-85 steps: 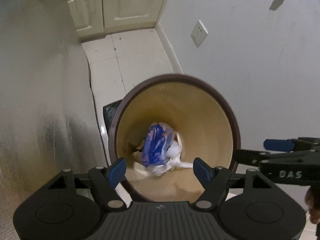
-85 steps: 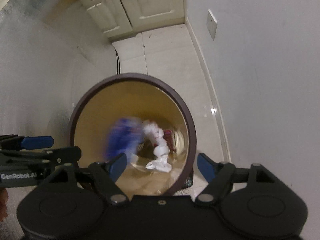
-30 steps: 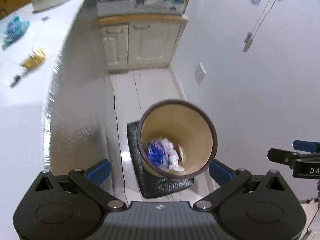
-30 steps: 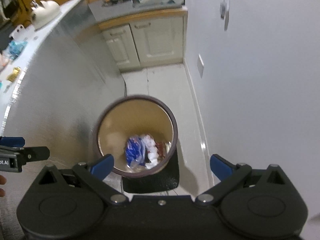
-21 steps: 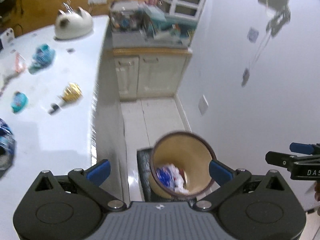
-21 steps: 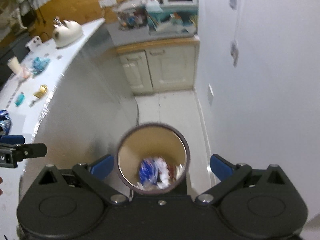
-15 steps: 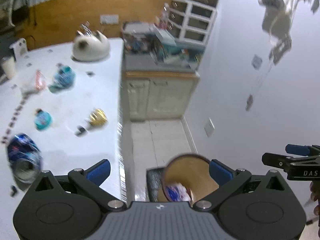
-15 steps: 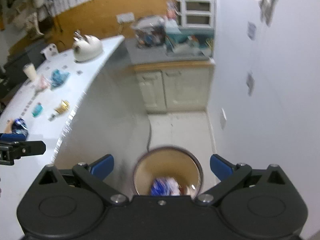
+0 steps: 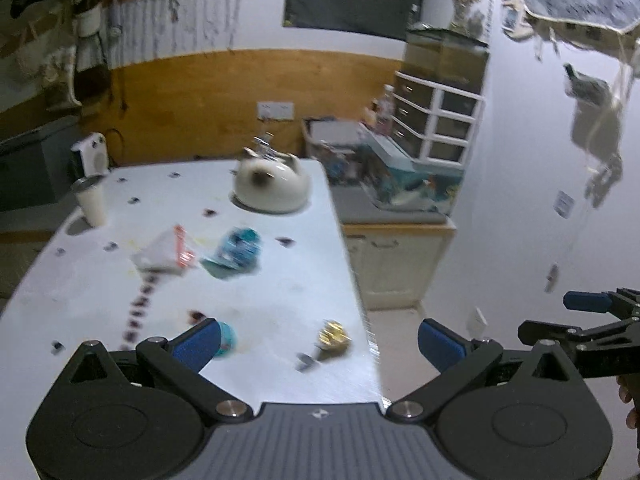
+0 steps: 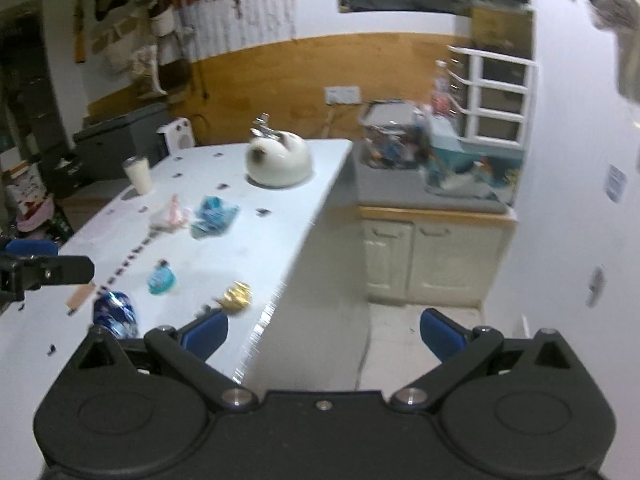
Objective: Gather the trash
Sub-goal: 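Move both empty tools back from the wastebasket toward the table, then grasp the clear orange-striped bag with the left tool while the right tool grasps the blue-teal wrapper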
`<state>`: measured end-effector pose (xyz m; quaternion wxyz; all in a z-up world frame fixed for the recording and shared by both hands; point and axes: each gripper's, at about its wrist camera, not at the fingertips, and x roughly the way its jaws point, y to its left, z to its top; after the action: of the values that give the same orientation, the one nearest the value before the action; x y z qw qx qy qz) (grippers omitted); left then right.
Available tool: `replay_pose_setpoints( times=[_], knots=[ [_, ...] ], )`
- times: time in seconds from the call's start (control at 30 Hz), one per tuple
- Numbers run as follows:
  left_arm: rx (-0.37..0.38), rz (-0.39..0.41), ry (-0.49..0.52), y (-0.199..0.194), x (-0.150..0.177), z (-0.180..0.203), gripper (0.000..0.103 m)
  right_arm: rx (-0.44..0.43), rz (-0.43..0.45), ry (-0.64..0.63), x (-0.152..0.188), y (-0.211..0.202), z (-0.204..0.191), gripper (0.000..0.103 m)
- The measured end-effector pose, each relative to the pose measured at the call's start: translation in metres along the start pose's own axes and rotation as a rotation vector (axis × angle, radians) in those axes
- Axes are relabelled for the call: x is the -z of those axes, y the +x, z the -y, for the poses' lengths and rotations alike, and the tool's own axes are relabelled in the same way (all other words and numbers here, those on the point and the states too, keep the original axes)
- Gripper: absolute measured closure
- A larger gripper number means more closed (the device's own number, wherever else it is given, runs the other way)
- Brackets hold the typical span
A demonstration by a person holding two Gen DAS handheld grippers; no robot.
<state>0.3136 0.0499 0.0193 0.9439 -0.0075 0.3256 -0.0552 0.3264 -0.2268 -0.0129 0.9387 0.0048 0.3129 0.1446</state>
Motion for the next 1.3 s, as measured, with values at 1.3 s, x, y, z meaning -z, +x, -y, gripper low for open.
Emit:
replay_pose_setpoints(
  times=[1.3],
  knots=[
    [-0.420, -0.086, -0.075, 0.324, -0.087, -0.170, 0.011, -0.067, 0.029, -0.049, -0.097, 0.215, -0.104, 0.000]
  ],
)
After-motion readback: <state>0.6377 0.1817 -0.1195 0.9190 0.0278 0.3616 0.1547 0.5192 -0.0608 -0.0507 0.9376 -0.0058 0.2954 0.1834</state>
